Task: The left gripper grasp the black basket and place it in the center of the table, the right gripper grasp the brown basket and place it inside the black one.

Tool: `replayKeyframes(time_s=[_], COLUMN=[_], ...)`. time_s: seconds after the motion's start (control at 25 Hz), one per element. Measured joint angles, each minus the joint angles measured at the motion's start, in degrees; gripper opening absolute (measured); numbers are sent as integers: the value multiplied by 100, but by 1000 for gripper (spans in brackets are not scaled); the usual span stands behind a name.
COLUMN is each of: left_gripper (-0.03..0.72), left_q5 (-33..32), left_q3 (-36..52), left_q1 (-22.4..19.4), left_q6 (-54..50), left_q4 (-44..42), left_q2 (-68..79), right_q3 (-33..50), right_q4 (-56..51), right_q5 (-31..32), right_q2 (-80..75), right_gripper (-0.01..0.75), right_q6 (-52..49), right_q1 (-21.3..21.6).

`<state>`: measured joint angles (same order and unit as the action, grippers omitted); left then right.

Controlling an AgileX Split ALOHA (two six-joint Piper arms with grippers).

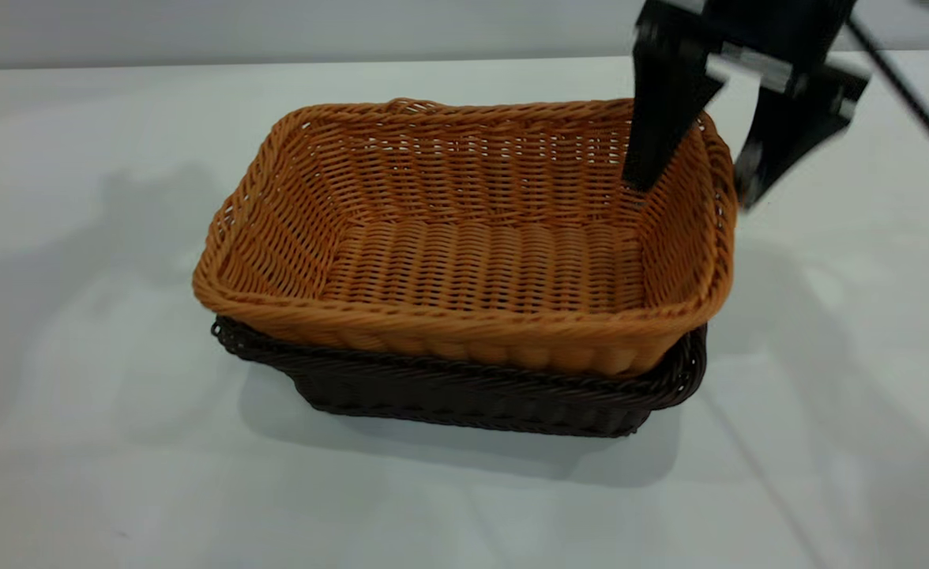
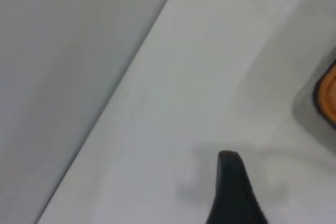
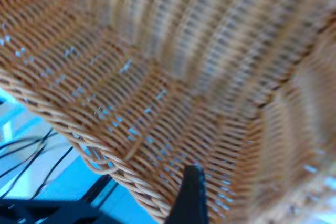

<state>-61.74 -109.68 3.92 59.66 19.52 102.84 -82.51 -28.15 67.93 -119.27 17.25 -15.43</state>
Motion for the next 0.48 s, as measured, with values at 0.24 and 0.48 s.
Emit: replayKeyframes(time_s=[0.24, 0.48], left_gripper=[421, 421], left_q5=[-500, -512], left_q3=[0, 0], left_q1=[0, 0], left_q6=[-480, -1640], left_q4=[108, 114], left_q2=[-973, -2001], right_q3=[-42, -42], right_q4=[693, 862], right_q5=[111, 231], right_q2=[1272, 3401], right_gripper=[535, 527], right_q6=[-598, -798], right_q1=[0, 0])
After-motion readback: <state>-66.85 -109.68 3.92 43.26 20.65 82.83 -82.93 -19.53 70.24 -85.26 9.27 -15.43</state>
